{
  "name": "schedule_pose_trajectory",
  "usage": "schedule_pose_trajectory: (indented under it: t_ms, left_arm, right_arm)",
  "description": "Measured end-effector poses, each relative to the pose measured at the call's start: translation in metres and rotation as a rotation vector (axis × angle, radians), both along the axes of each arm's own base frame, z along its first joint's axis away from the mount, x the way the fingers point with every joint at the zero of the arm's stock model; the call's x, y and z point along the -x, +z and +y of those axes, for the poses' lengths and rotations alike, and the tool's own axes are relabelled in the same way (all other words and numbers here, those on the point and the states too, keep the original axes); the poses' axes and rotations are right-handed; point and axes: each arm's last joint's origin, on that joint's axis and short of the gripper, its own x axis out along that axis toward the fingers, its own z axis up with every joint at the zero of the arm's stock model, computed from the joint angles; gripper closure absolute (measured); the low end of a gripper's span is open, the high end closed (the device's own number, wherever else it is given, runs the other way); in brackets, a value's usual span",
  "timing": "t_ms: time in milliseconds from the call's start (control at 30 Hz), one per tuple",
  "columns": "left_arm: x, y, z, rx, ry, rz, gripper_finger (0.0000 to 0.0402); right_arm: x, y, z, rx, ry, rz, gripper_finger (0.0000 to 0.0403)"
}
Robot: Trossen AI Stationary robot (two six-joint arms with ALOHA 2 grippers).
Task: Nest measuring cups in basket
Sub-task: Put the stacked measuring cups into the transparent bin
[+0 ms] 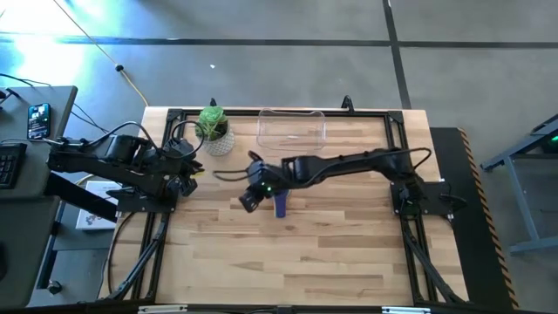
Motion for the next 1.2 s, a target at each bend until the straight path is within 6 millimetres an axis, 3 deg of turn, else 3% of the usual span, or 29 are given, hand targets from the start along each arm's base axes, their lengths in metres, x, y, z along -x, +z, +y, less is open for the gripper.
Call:
schedule_pose_trajectory:
  t_ms: [433,633,1200]
  left_arm:
    - [0.000,0.000,0.000,0.002,-0.004,0.002,0.0332]
    - [0.000,0.000,0.000,0.002,-0.005,0.002,0.0332]
    - [0.000,0.000,0.000,0.002,-0.004,0.002,0.0332]
  right_arm:
    - [-0.002,-0.057,0.020,-0.100,-0.126,0.254,0.0295]
    - [0.001,-0.072,0.021,-0.126,-0.191,0.346,0.0295]
    - [0.011,-0.076,0.020,-0.132,-0.259,0.456,0.0295]
